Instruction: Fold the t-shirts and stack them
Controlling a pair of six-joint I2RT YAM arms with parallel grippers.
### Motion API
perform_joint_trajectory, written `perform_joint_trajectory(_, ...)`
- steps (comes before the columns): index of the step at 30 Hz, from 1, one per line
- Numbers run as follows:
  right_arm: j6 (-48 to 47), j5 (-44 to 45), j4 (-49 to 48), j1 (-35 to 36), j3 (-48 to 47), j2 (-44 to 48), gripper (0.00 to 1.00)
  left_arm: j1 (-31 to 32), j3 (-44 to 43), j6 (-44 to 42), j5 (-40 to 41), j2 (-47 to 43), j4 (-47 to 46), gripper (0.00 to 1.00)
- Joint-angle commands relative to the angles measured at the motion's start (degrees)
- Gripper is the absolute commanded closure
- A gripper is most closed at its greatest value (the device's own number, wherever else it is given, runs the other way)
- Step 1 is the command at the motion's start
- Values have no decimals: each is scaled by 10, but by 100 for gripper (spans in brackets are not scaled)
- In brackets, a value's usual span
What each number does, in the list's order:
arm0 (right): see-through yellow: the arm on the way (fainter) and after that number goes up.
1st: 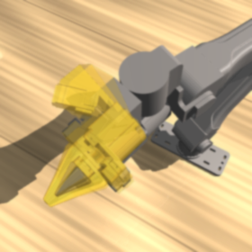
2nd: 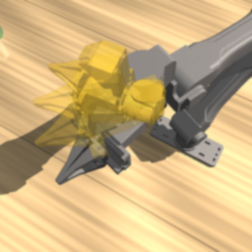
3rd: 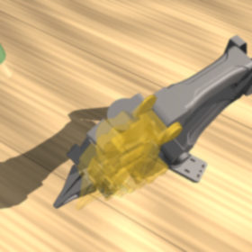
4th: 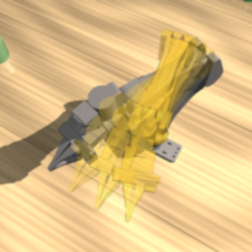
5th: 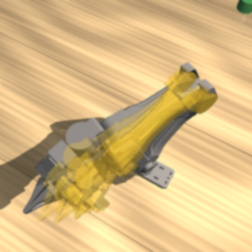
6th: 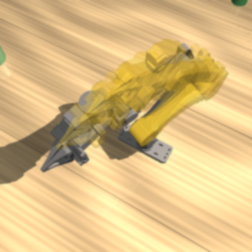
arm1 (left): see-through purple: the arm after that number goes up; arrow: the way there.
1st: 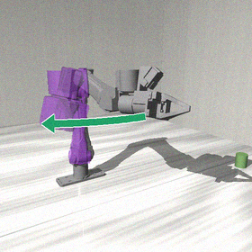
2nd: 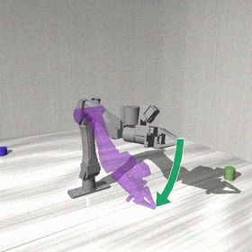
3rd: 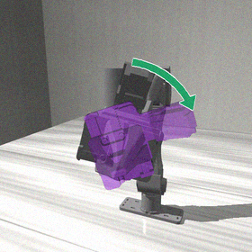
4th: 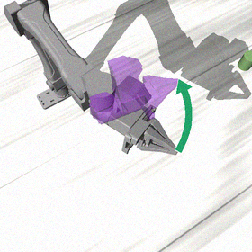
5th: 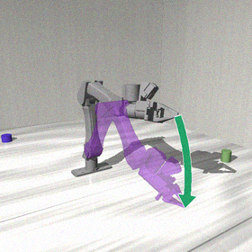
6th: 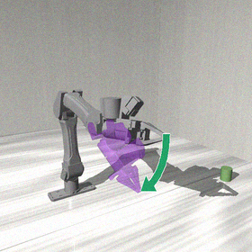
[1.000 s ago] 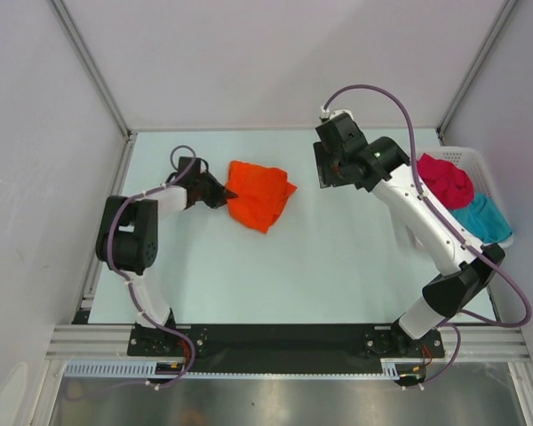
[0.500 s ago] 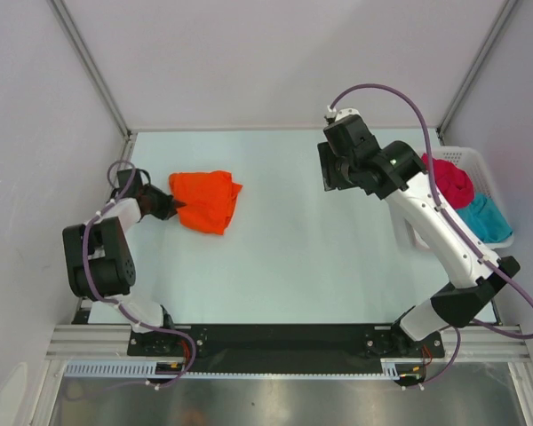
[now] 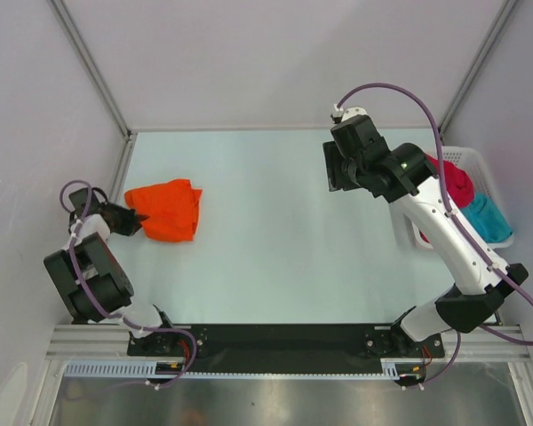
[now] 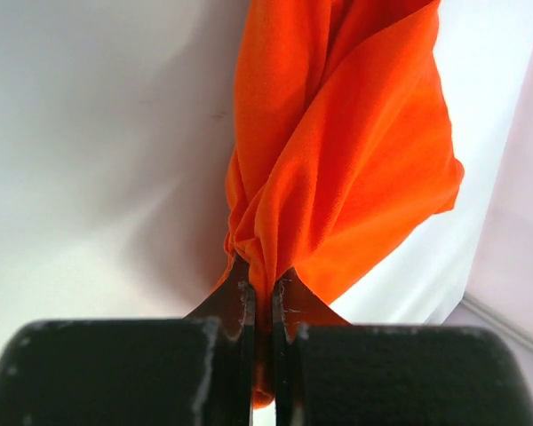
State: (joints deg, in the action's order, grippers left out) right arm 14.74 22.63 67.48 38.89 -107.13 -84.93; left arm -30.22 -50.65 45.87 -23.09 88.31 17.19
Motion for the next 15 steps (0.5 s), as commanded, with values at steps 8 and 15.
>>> perform_joint_trajectory(8, -9, -3, -16, 1, 12, 14, 46, -93, -9, -64, -21, -39, 38, 93)
perform_joint_trajectory(15, -11, -5, -23, -5, 32, 19, 46, -99, -38, -73, -15, -36, 54, 52)
